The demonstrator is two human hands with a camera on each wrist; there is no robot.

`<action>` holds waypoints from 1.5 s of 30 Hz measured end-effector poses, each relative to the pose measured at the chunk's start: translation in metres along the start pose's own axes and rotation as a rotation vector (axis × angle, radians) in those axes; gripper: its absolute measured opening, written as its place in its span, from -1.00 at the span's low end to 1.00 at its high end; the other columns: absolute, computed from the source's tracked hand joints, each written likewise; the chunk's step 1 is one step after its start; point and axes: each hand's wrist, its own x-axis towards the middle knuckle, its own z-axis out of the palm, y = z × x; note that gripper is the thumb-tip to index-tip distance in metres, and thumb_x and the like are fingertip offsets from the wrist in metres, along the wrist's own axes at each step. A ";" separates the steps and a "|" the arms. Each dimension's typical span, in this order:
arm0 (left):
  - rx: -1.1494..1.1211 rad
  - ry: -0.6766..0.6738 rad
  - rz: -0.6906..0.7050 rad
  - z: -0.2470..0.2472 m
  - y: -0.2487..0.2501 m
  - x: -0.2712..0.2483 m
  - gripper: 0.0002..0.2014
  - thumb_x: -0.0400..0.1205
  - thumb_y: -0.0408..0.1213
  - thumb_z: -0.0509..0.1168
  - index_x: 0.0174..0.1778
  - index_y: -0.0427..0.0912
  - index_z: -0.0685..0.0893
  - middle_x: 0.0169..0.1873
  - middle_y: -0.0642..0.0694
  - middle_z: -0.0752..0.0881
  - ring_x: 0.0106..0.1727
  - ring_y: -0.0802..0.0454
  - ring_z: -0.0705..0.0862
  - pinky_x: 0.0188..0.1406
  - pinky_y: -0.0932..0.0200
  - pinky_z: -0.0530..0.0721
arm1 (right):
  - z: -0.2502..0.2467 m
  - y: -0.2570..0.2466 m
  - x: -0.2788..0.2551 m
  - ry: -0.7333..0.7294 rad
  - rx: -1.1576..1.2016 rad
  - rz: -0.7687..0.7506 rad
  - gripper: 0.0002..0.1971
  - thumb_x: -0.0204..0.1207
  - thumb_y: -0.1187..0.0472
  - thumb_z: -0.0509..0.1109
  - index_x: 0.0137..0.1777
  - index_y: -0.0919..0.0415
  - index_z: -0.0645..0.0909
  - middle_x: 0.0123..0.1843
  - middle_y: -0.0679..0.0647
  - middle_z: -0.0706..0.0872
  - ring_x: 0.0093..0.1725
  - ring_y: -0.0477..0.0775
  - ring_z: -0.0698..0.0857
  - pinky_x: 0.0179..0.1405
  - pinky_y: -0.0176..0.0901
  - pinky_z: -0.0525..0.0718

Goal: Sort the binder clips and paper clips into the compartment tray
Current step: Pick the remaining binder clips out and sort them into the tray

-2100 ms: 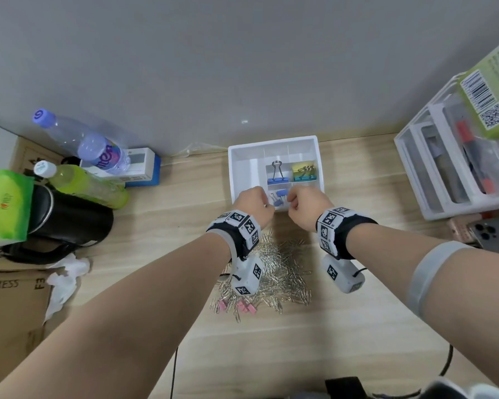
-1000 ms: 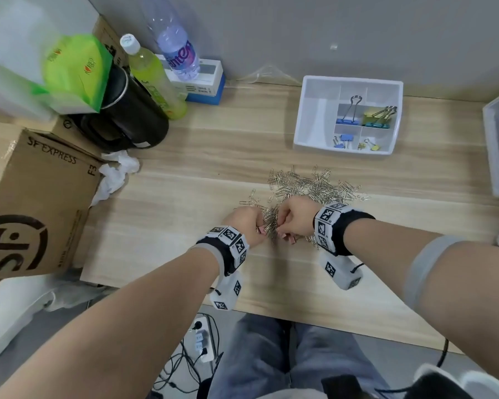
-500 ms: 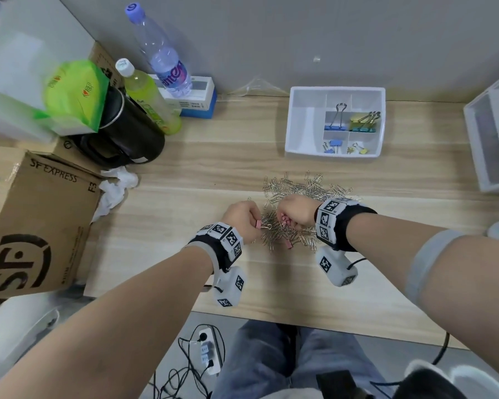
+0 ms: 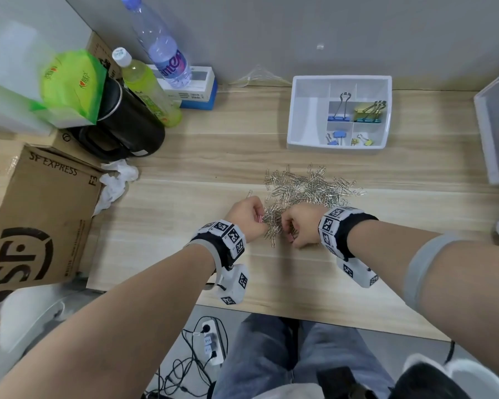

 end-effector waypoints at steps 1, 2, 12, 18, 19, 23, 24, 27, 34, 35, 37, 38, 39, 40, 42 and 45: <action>-0.002 0.000 -0.002 0.000 -0.001 -0.001 -0.80 0.34 -0.39 0.39 -0.19 -0.10 0.57 -0.50 0.00 0.57 -0.48 0.04 0.51 -0.46 0.18 0.52 | 0.001 0.000 0.001 0.011 -0.012 -0.003 -0.77 0.23 0.15 0.59 -0.10 0.01 0.71 -0.35 -0.19 0.52 -0.34 -0.19 0.53 -0.48 -0.27 0.41; -0.002 0.002 -0.003 0.001 -0.002 -0.001 -0.81 0.34 -0.39 0.39 -0.20 -0.09 0.57 -0.49 -0.01 0.58 -0.48 0.04 0.52 -0.45 0.18 0.53 | 0.002 0.001 0.001 0.023 -0.018 -0.008 -0.78 0.24 0.15 0.58 -0.11 0.00 0.71 -0.35 -0.20 0.52 -0.34 -0.18 0.53 -0.47 -0.27 0.41; -0.056 0.009 -0.029 0.001 -0.003 -0.004 -0.81 0.34 -0.42 0.39 -0.22 -0.10 0.59 -0.50 0.02 0.60 -0.50 0.09 0.51 -0.49 0.28 0.50 | 0.001 0.000 0.007 0.033 0.000 0.001 -0.91 0.28 0.10 0.51 -0.31 -0.03 0.62 -0.35 -0.16 0.66 -0.27 -0.03 0.68 -0.41 -0.28 0.56; -0.058 0.004 -0.035 -0.001 0.001 0.000 -0.80 0.33 -0.43 0.39 -0.26 -0.07 0.56 -0.49 0.01 0.61 -0.49 0.08 0.52 -0.48 0.27 0.51 | 0.004 0.005 0.005 0.050 -0.044 -0.031 -0.73 0.24 -0.08 0.57 -0.17 -0.02 0.61 -0.38 -0.17 0.58 -0.29 -0.03 0.61 -0.39 -0.26 0.50; -0.058 0.012 -0.034 0.000 0.002 0.000 -0.79 0.34 -0.44 0.38 -0.27 -0.06 0.56 -0.51 0.03 0.60 -0.50 0.10 0.52 -0.48 0.27 0.50 | 0.007 0.005 0.004 0.043 -0.056 -0.032 -0.69 0.18 -0.09 0.59 -0.17 -0.01 0.62 -0.35 -0.17 0.60 -0.27 -0.03 0.62 -0.36 -0.24 0.54; -0.048 0.019 -0.034 0.002 0.002 0.000 -0.78 0.34 -0.44 0.37 -0.31 0.00 0.54 -0.51 0.05 0.60 -0.49 0.12 0.52 -0.45 0.27 0.51 | 0.015 0.004 0.006 0.057 -0.110 -0.046 -0.68 0.17 -0.05 0.58 -0.09 -0.04 0.65 -0.29 -0.19 0.56 -0.19 -0.01 0.59 -0.31 -0.21 0.49; -0.045 0.012 -0.033 0.003 0.002 0.000 -0.79 0.34 -0.43 0.36 -0.30 -0.01 0.55 -0.50 0.04 0.60 -0.49 0.11 0.53 -0.45 0.27 0.52 | 0.015 0.003 0.006 0.056 -0.114 -0.058 -0.69 0.21 -0.01 0.57 -0.05 -0.04 0.65 -0.30 -0.19 0.53 -0.18 0.00 0.59 -0.30 -0.22 0.48; -0.040 0.005 -0.030 0.002 0.001 0.000 -0.80 0.33 -0.42 0.37 -0.28 -0.03 0.56 -0.49 0.04 0.61 -0.48 0.10 0.53 -0.46 0.28 0.52 | 0.013 0.002 0.007 0.038 -0.105 -0.086 -0.74 0.32 0.10 0.51 0.01 -0.05 0.64 -0.27 -0.18 0.54 -0.15 0.03 0.62 -0.28 -0.21 0.52; -0.039 -0.007 -0.029 -0.001 0.002 0.001 -0.76 0.33 -0.42 0.40 -0.31 0.02 0.54 -0.49 0.05 0.60 -0.49 0.13 0.53 -0.44 0.26 0.54 | 0.004 -0.001 0.006 -0.026 -0.131 -0.142 -0.87 0.41 0.14 0.43 -0.05 -0.03 0.72 -0.36 -0.20 0.55 -0.20 -0.02 0.62 -0.15 -0.15 0.69; -0.039 -0.012 -0.031 -0.001 0.002 0.001 -0.76 0.33 -0.41 0.40 -0.31 0.03 0.54 -0.48 0.05 0.61 -0.48 0.12 0.53 -0.43 0.25 0.54 | 0.004 -0.001 0.005 -0.023 -0.129 -0.139 -0.90 0.39 0.13 0.43 -0.10 -0.02 0.71 -0.36 -0.20 0.56 -0.21 -0.03 0.62 -0.17 -0.15 0.70; -0.030 -0.019 -0.037 -0.004 0.004 0.001 -0.77 0.34 -0.40 0.42 -0.29 0.02 0.55 -0.45 0.03 0.63 -0.46 0.11 0.55 -0.42 0.26 0.55 | 0.001 -0.002 0.003 0.002 -0.093 -0.116 -0.91 0.32 0.11 0.46 -0.17 0.01 0.70 -0.39 -0.18 0.57 -0.27 -0.04 0.62 -0.28 -0.20 0.65; -0.027 -0.024 -0.040 -0.006 0.004 0.001 -0.77 0.34 -0.40 0.43 -0.28 0.00 0.56 -0.44 0.03 0.63 -0.45 0.10 0.56 -0.42 0.27 0.55 | -0.001 -0.002 0.001 0.021 -0.056 -0.101 -0.90 0.30 0.11 0.47 -0.18 0.02 0.69 -0.41 -0.17 0.57 -0.32 -0.05 0.61 -0.34 -0.23 0.61; -0.029 -0.030 -0.043 -0.007 0.005 0.001 -0.78 0.35 -0.41 0.43 -0.27 -0.01 0.57 -0.44 0.03 0.63 -0.44 0.09 0.56 -0.43 0.27 0.55 | -0.005 -0.002 0.001 0.035 -0.001 -0.082 -0.89 0.31 0.12 0.47 -0.16 0.06 0.69 -0.44 -0.15 0.57 -0.37 -0.06 0.59 -0.40 -0.26 0.56; -0.036 -0.038 -0.049 -0.009 0.006 0.001 -0.78 0.35 -0.41 0.43 -0.28 -0.02 0.57 -0.45 0.03 0.64 -0.45 0.09 0.56 -0.43 0.28 0.56 | -0.009 -0.003 0.000 0.045 0.067 -0.064 -0.87 0.32 0.14 0.47 -0.15 0.10 0.69 -0.46 -0.14 0.56 -0.42 -0.09 0.56 -0.45 -0.28 0.51; -0.065 -0.050 -0.063 -0.013 0.011 0.003 -0.81 0.39 -0.41 0.41 -0.29 -0.02 0.59 -0.47 0.03 0.66 -0.47 0.10 0.57 -0.41 0.26 0.60 | -0.019 -0.003 -0.001 0.066 0.197 -0.025 -0.86 0.35 0.17 0.48 -0.13 0.18 0.69 -0.47 -0.11 0.58 -0.46 -0.11 0.54 -0.50 -0.28 0.48; -0.156 -0.080 -0.076 -0.019 0.022 0.005 -0.85 0.42 -0.41 0.42 -0.28 -0.08 0.62 -0.49 0.00 0.70 -0.52 0.12 0.61 -0.40 0.21 0.65 | -0.033 -0.003 -0.001 0.116 0.305 0.014 -0.83 0.42 0.19 0.48 -0.06 0.26 0.68 -0.36 -0.03 0.65 -0.35 -0.03 0.60 -0.44 -0.25 0.52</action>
